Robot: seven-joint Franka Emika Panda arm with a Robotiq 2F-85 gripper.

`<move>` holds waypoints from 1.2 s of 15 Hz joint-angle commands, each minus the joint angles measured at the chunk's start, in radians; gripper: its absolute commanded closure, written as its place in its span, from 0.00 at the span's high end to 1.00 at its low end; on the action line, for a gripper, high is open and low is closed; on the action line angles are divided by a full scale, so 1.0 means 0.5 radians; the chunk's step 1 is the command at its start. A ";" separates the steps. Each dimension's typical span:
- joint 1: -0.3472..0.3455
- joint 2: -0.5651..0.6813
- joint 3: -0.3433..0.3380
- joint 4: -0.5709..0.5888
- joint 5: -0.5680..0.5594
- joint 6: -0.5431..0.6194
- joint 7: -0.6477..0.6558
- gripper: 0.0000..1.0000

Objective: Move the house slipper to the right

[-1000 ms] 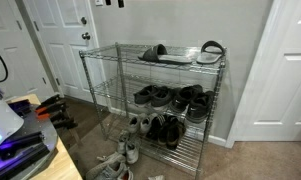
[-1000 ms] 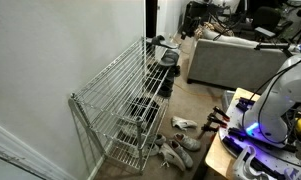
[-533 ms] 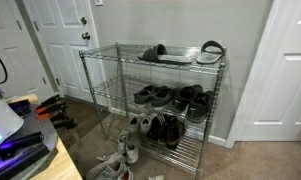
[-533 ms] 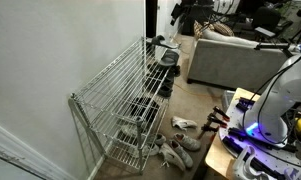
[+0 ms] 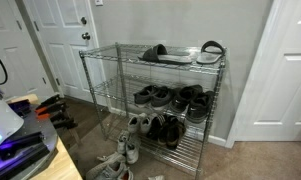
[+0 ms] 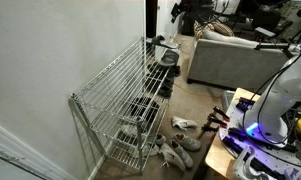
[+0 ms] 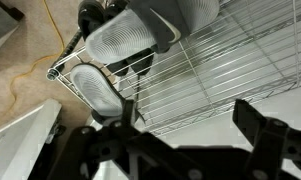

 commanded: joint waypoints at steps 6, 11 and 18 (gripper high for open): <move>-0.017 0.008 0.012 0.006 0.004 -0.007 -0.003 1.00; -0.022 0.088 0.002 0.020 0.018 0.006 -0.012 1.00; -0.027 0.304 -0.028 0.058 0.163 -0.063 -0.087 1.00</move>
